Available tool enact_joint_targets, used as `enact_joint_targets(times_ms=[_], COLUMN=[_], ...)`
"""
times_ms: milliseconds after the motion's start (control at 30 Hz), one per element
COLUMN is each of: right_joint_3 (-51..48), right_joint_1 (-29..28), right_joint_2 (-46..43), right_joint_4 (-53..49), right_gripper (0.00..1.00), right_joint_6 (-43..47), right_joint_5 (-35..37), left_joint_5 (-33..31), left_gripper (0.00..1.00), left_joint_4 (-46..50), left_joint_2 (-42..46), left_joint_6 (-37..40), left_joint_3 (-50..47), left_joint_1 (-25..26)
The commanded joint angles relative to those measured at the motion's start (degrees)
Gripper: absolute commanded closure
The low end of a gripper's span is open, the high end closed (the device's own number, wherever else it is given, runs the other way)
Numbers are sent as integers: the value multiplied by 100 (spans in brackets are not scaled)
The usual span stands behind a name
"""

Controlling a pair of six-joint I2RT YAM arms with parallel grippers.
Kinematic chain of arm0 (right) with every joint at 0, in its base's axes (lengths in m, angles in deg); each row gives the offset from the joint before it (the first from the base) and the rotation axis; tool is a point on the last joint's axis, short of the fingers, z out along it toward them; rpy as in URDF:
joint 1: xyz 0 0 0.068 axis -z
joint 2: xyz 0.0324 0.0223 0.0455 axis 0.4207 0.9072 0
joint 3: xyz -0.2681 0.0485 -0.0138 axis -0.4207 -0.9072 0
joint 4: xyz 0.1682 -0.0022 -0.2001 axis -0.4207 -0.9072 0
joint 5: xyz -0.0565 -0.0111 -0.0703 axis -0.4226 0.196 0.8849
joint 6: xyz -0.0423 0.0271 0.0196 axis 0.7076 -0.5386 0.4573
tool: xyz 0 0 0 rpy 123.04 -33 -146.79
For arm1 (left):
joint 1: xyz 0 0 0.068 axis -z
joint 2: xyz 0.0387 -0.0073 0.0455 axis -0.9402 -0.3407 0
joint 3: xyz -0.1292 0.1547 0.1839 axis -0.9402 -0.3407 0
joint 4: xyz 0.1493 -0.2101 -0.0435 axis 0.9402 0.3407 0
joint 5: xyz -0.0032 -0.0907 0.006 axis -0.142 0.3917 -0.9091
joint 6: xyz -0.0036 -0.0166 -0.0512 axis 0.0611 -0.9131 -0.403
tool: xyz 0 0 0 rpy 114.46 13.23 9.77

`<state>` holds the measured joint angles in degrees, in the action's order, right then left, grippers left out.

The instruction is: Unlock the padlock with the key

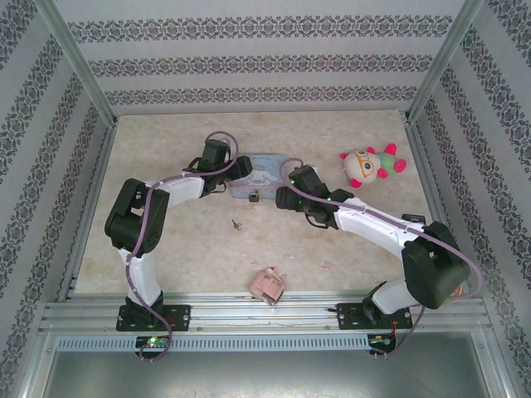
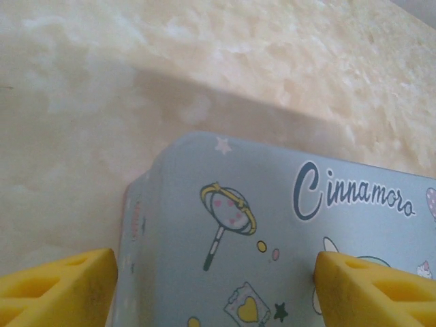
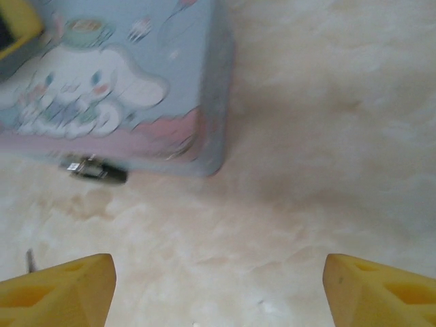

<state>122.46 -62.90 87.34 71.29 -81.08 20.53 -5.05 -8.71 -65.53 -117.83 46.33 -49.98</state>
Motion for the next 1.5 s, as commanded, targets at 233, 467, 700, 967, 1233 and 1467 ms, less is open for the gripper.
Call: enact_joint_targets(times_ms=[233,467,700,967,1233,1467], right_joint_3=[1020,1327,1534,1837,2105,2178], right_joint_1=[-1039,-1076,-1135,-1164,-1189,-1252], right_joint_2=[1396,2050,2401,2740,2970,3071], right_joint_4=[-327,-141,-52,-76,-129,-146], right_gripper=[51,64,67,67,67,69], right_joint_6=[-59,-327,-404,-366,-320,-386], right_joint_5=[-913,-1514,-1773,-1812,-1866,-1914], left_joint_5=[-626,-1047,-1589,-1685,-1589,-1582], left_gripper=[15,1,1,1,1,1], left_joint_4=[34,387,322,273,102,85], left_joint_2=[1035,1767,2322,2520,2538,2509], left_joint_6=[-370,-123,82,140,18,-42], left_joint_3=[-786,-1232,-1763,-1967,-2073,-2116], left_joint_1=[-234,-770,-893,-929,-973,-988])
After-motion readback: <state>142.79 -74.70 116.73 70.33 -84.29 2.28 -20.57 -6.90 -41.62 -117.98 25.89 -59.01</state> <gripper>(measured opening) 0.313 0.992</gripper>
